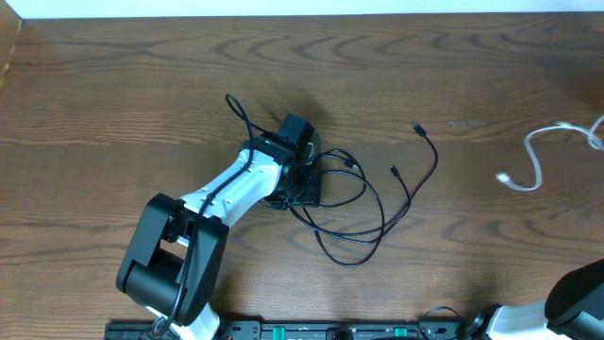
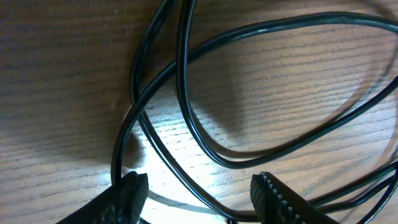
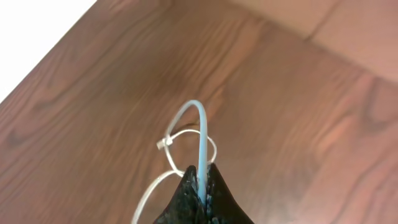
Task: Untangle cables
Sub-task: 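Grasp the white cable with the right gripper and pull it up-right, then drop the white cable at the right edge and return right gripper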
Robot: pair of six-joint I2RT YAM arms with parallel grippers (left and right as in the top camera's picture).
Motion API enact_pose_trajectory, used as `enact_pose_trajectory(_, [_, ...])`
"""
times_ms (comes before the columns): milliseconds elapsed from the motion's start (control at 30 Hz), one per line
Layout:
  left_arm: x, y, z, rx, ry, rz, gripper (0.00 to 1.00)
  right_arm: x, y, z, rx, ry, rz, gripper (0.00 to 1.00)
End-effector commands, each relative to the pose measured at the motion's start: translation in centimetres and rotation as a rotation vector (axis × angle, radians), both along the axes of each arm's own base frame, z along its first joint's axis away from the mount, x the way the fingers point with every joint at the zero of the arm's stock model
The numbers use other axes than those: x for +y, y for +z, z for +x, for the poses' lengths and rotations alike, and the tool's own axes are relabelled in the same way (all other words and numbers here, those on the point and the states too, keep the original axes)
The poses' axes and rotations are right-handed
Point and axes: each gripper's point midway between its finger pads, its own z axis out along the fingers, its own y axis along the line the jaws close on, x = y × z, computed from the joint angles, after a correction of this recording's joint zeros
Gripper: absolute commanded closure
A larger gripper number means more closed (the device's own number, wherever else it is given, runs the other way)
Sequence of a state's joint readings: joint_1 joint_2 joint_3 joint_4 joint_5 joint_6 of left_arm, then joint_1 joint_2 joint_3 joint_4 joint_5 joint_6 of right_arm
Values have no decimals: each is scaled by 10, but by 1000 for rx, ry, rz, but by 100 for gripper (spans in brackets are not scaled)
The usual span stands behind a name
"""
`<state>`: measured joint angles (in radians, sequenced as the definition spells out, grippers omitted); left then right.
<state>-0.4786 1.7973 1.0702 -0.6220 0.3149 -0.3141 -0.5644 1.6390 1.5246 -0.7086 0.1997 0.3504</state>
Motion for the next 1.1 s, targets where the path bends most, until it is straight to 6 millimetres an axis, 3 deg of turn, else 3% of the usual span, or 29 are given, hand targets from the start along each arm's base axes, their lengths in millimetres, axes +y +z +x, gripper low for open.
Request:
enact_pose_trajectory(0, [4, -4, -3, 11, 1, 17, 42, -37, 7, -31, 36, -124, -67, 99])
enact_pose_trajectory(133, [4, -4, -3, 10, 1, 17, 42, -54, 6, -52, 43, -206, -65, 99])
enact_pose_trajectory(233, [4, -4, -2, 9, 1, 16, 42, -53, 3, -48, 3, -181, -10, 98])
enact_pose_trajectory(267, [4, -4, -2, 9, 1, 16, 42, -48, 2, -43, -19, -149, 20, 89])
enact_pose_trajectory(333, [4, -4, -2, 9, 1, 16, 42, -37, 0, -32, -53, -88, 73, 59])
enact_pose_trajectory(367, [4, -4, -2, 9, 0, 16, 42, -24, -3, -24, -75, -32, 128, 50])
enact_pose_trajectory(433, [4, -4, -2, 9, 0, 16, 42, -4, -10, -18, -74, 49, 207, 45])
enact_pose_trajectory(633, [5, -4, -1, 6, 2, 19, 42, 49, -37, -30, 28, 139, 406, 43])
enact_pose_trajectory(667, [7, -3, 1, 2, 9, 16, 42, 72, -43, -30, 58, 215, 467, 40])
enact_pose_trajectory(767, [10, 10, 8, -28, 21, 2, 42, 100, -45, -26, 83, 337, 511, 39])
enact_pose_trajectory(833, [14, 32, 18, -94, 29, -26, 42, 137, -50, -25, 137, 477, 550, 36])
enact_pose_trajectory(900, [22, 57, 27, -163, 57, -54, 38, 160, -56, -27, 189, 556, 561, 35])
enact_pose_trajectory(1067, [48, 98, 32, -252, 135, -83, 35, 229, -81, -38, 342, 784, 583, 32])
